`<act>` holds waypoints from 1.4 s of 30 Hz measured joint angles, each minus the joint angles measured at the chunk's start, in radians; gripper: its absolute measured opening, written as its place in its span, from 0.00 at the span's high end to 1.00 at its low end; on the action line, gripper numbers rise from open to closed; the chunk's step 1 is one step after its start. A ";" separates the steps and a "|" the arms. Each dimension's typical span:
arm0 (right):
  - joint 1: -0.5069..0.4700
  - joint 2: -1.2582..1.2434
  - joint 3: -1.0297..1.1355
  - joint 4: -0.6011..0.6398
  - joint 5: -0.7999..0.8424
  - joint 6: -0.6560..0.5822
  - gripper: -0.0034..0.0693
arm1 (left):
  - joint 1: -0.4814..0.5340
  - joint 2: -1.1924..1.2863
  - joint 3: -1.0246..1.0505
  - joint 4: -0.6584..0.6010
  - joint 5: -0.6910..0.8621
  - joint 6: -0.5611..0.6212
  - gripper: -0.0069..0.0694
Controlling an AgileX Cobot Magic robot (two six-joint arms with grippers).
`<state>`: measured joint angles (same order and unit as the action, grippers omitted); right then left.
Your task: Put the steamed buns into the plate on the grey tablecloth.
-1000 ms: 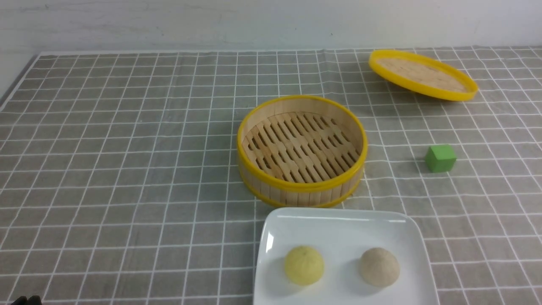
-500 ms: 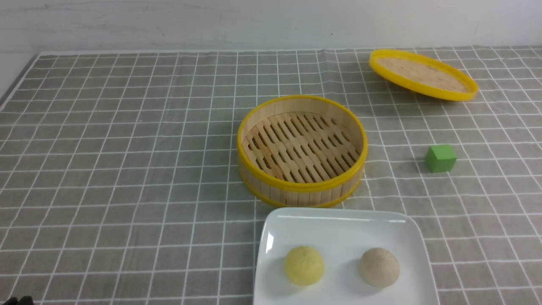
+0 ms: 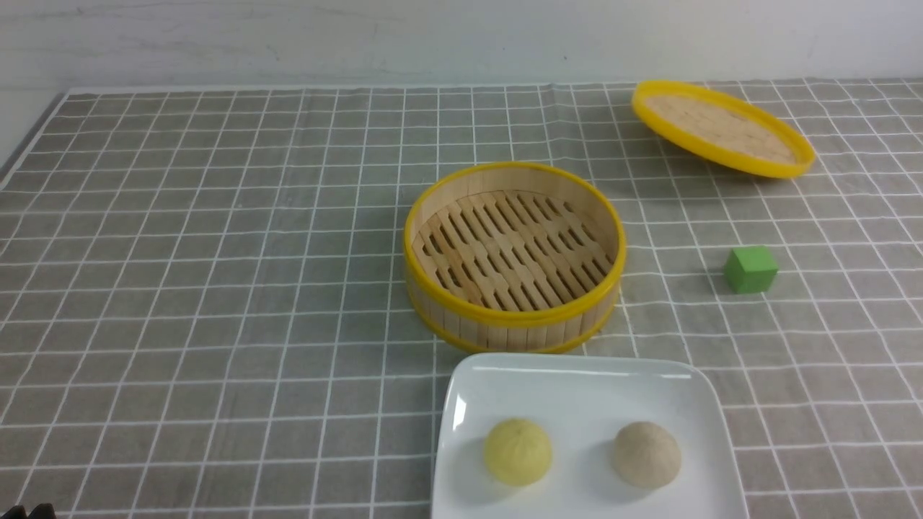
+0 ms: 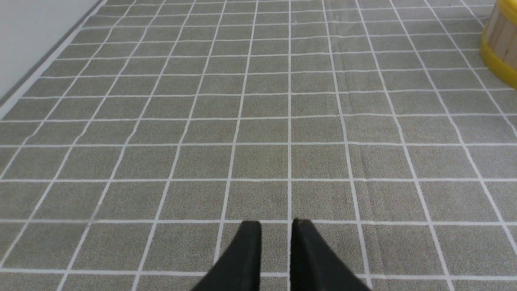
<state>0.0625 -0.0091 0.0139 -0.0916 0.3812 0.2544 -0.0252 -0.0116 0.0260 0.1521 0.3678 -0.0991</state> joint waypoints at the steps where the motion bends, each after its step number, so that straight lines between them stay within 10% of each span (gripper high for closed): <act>1: 0.000 0.000 0.000 0.000 0.000 0.000 0.72 | 0.000 0.000 0.000 0.000 0.000 0.000 0.72; 42: 0.000 0.000 0.000 0.000 0.000 0.000 0.67 | 0.000 0.000 0.000 0.006 0.002 0.000 0.68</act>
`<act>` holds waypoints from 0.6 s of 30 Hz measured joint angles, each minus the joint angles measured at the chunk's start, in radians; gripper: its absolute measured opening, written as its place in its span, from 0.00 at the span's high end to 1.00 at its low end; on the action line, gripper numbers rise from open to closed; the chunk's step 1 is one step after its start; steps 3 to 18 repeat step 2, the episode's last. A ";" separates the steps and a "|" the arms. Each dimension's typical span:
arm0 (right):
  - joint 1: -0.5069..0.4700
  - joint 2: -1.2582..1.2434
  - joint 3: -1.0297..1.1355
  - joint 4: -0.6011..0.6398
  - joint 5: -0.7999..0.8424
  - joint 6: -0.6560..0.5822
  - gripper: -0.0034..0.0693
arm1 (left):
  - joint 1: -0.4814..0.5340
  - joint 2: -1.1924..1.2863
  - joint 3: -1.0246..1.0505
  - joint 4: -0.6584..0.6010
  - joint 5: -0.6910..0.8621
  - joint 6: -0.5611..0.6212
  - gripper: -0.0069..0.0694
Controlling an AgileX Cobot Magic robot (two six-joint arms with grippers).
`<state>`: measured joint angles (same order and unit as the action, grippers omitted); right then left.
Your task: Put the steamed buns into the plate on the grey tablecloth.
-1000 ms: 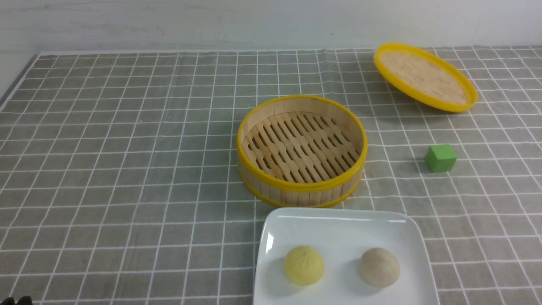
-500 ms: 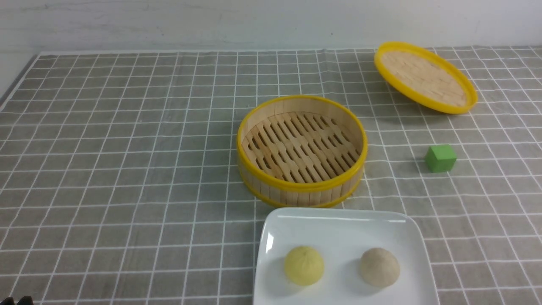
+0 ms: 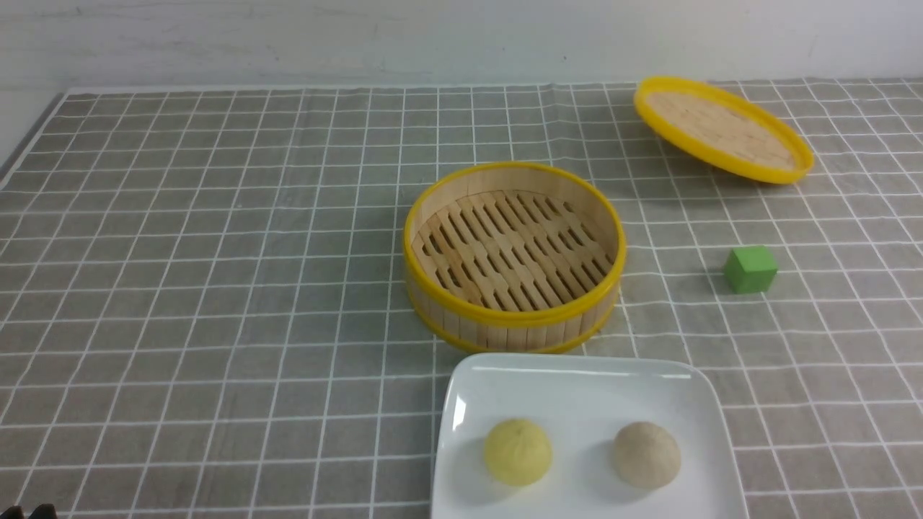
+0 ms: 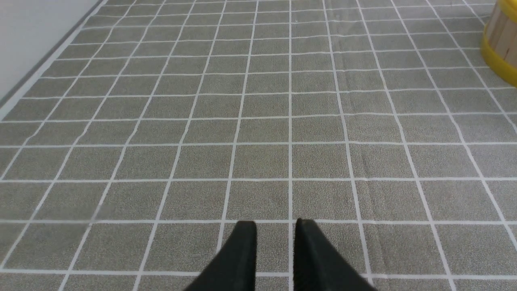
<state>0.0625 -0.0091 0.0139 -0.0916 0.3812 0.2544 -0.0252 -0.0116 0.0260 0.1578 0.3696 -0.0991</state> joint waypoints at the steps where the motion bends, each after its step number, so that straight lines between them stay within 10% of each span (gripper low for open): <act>1: 0.000 0.000 0.000 0.000 0.000 0.000 0.67 | 0.000 0.000 0.000 0.000 0.000 0.000 0.68; 18: 0.000 0.000 0.000 0.000 0.000 0.000 0.67 | 0.000 0.000 0.000 0.002 0.000 0.000 0.68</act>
